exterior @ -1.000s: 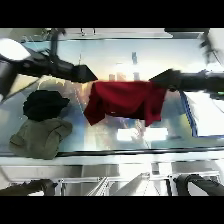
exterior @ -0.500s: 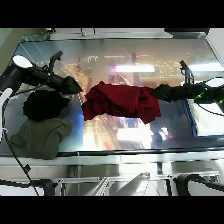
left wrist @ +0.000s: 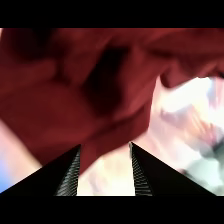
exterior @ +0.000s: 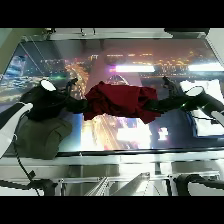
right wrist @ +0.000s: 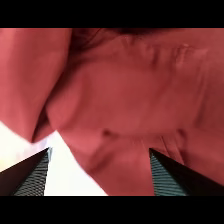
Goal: Fold the shirts.
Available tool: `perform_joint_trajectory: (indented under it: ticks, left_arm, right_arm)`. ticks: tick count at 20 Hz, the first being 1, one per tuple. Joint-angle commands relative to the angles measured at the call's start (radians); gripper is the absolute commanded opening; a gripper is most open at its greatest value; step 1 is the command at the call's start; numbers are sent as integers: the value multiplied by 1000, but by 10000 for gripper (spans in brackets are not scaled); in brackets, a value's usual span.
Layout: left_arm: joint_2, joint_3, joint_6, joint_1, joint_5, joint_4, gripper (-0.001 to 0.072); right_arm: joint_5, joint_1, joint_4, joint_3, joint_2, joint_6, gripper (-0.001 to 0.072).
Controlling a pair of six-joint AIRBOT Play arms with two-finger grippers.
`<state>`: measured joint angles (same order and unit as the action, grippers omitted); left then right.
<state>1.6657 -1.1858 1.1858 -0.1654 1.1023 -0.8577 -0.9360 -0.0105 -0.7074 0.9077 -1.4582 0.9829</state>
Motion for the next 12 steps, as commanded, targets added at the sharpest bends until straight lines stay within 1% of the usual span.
perform_joint_trajectory:
  ticks: [1, 3, 4, 5, 6, 7, 9, 10, 11, 12]
  left_arm:
    - [9, -4, 2, -77, -129, -6, 336]
    - [27, -35, 1, -98, -135, -7, 337]
    - [40, -52, 2, -104, -133, -7, 336]
    - [57, -69, 2, -104, -126, -6, 336]
    - [73, -89, 2, -105, -113, -5, 336]
    - [90, -112, 2, -105, -101, -4, 336]
    - [114, -154, 2, -105, -82, -5, 334]
    - [126, -178, 2, -104, -61, -6, 297]
    - [137, -202, 1, -104, -26, -7, 62]
    - [143, -225, 1, -104, 6, -6, 11]
  right_arm:
    - [91, 62, 24, -3, -54, -6, 688]
    - [98, 74, 67, -3, -64, -19, 685]
    - [102, 78, 80, -3, -64, -19, 616]
    - [102, 80, 87, -2, -64, -20, 393]
    - [100, 81, 92, -3, -64, -38, 187]
    - [98, 81, 101, -3, -64, -45, 107]
    - [97, 81, 109, -3, -63, -45, 16]
    - [91, 81, 110, -2, -63, -45, 15]
    - [80, 81, 110, -2, -62, -45, 15]
    - [66, 81, 110, -3, -58, -45, 15]
